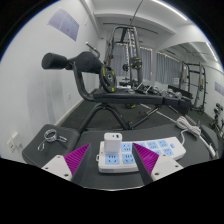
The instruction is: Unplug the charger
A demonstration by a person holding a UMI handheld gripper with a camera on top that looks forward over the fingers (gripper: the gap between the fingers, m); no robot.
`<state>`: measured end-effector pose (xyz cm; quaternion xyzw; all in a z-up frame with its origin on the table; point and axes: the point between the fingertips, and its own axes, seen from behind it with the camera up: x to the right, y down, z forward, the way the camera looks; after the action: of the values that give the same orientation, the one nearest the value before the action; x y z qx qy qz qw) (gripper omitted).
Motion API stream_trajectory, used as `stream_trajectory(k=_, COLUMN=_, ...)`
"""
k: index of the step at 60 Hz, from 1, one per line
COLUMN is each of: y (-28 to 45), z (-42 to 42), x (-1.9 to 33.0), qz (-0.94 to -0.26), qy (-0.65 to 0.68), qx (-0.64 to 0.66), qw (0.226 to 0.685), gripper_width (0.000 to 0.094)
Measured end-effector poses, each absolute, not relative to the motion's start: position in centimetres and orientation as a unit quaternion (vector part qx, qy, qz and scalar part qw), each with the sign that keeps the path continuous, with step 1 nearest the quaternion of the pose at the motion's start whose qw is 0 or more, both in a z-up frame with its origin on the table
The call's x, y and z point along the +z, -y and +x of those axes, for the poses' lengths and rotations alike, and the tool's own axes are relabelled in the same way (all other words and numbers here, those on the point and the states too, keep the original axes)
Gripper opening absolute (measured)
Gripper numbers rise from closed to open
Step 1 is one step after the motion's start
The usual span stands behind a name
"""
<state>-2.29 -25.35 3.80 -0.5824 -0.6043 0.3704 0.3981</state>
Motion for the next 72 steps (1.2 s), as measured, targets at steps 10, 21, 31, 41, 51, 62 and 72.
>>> stream_trajectory(k=10, y=24.8, z=-8.3, x=1.8, qz=-0.597, qy=0.597, qx=0.371, qw=0.386, gripper_width=0.0859)
stream_trajectory(k=21, y=24.8, z=-10.5, x=1.2, qz=-0.606, qy=0.594, qx=0.369, qw=0.379, gripper_width=0.0806)
stream_trajectory(k=31, y=25.9, z=-10.5, x=4.6, qz=-0.564, qy=0.597, qx=0.4, qw=0.406, gripper_width=0.0301)
stream_trajectory(k=41, y=22.8, z=-8.6, x=15.7, qz=-0.532, qy=0.575, qx=0.436, qw=0.443, gripper_width=0.0299)
stream_trajectory(k=51, y=12.1, z=-5.8, x=18.5, qz=-0.545, qy=0.582, qx=0.394, qw=0.457, gripper_width=0.0304)
stream_trajectory(k=62, y=-2.5, z=-4.2, x=12.8, qz=-0.603, qy=0.572, qx=0.305, qw=0.465, gripper_width=0.031)
stream_trajectory(k=72, y=-8.7, z=-4.2, x=5.1, qz=-0.637, qy=0.584, qx=0.243, qw=0.44, gripper_width=0.0332)
